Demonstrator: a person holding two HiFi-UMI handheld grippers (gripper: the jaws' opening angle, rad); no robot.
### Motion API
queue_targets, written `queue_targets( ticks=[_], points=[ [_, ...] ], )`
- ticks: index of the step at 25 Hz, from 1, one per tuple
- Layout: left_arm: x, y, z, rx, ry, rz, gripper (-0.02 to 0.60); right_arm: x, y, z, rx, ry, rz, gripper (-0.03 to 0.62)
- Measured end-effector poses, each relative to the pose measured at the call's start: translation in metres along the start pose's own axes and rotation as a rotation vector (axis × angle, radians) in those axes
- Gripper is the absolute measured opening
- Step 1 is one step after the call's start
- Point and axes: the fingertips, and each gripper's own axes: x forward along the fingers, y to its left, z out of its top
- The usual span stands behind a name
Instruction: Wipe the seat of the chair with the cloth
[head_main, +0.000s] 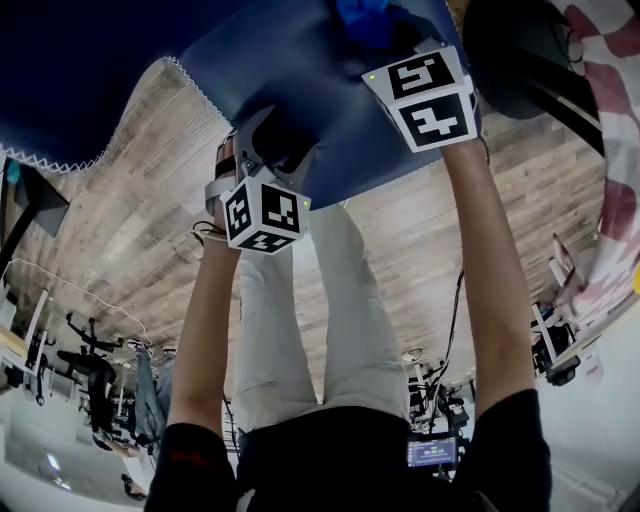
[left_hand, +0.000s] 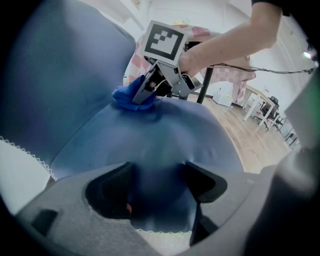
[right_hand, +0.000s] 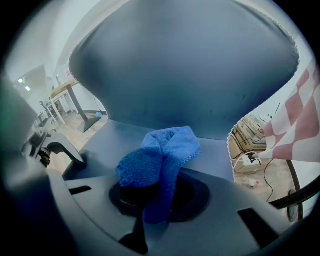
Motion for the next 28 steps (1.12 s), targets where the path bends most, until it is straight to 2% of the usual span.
queue_targets(
  ticks=[11, 28],
  points=[
    [-0.001, 0.001, 0.000, 0.000, -0.015, 0.002, 0.336, 0.012, 0.062, 0.018, -0.065, -0.018, 0.121, 0.058],
    [-0.001, 0.001, 0.000, 0.003, -0.033, 0.002, 0.336, 0.018, 0.130, 0.031, -0.144, -0.031, 0.268, 0.058]
  ],
)
